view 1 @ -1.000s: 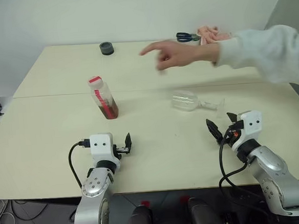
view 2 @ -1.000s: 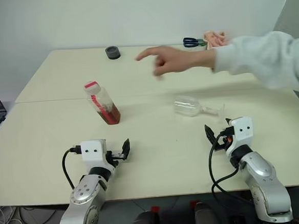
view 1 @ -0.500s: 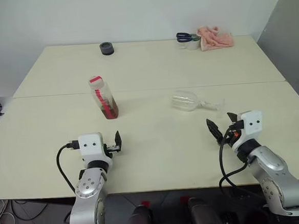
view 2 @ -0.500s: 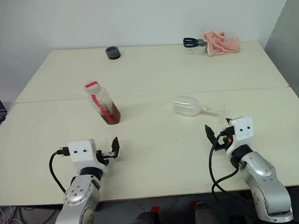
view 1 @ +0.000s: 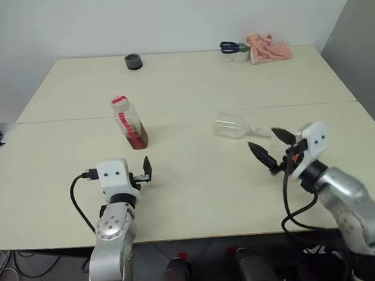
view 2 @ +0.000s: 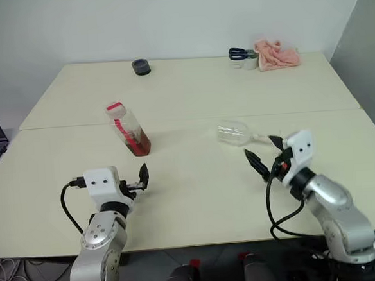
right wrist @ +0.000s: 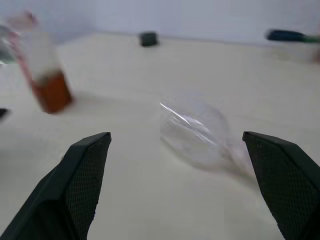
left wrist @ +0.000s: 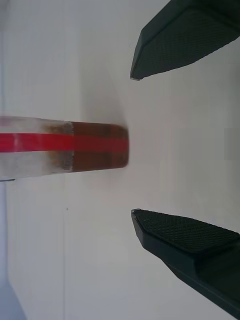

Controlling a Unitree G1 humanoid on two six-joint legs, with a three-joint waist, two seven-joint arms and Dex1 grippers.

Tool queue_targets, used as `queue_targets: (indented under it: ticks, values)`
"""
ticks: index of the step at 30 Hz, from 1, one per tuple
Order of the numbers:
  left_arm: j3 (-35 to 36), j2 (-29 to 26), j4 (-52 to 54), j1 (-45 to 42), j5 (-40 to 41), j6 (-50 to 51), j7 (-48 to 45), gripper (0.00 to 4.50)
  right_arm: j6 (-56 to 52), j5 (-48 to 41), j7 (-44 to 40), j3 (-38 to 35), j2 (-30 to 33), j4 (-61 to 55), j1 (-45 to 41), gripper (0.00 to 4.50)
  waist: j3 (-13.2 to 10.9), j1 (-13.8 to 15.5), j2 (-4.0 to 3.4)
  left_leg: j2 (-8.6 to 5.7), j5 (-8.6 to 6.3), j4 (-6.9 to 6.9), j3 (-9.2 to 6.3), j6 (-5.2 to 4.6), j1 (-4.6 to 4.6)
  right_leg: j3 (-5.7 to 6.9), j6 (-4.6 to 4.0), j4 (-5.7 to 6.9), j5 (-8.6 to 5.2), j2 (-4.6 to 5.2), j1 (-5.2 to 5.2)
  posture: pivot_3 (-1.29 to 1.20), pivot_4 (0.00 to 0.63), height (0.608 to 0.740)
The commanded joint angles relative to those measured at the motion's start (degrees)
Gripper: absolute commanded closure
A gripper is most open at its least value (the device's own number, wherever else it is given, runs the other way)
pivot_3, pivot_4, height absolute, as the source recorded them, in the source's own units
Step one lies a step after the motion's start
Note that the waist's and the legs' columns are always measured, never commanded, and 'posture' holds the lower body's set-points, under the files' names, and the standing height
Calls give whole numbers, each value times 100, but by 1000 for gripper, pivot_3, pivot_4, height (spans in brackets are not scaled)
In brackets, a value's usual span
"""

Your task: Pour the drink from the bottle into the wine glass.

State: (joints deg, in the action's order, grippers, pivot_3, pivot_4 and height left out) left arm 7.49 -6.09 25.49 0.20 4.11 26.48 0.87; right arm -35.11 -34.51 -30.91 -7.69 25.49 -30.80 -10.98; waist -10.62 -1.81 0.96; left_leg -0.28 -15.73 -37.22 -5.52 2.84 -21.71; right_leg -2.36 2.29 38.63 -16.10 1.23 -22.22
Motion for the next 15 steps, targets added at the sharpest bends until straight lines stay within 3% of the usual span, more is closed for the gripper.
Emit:
queue_targets:
  ticks: [1, 5, 15]
  values:
    - [162, -27, -118, -221, -32, -172, 90, 40, -636, -1132, -862, 45, 427, -136, -600, 0, 0, 4, 1, 0, 1, 0, -1, -1, 0, 1, 0, 3, 0, -1, 0, 0, 150, 740]
    - [227, -117, -319, -468, -30, -284, 56, 40, -756, -1198, -1026, 379, 419, 263, -1295, 0, 0, 3, 3, 0, 3, -7, -1, -5, 1, 1, -1, 12, 0, -1, -1, 0, 150, 740]
    - [174, -129, -501, -702, -12, -418, 23, 40, -606, -1098, -1084, 684, 162, 567, -1621, 0, 1, 17, 4, -6, 2, -12, -2, -4, -7, 3, -1, 12, 1, 8, -5, 0, 150, 740]
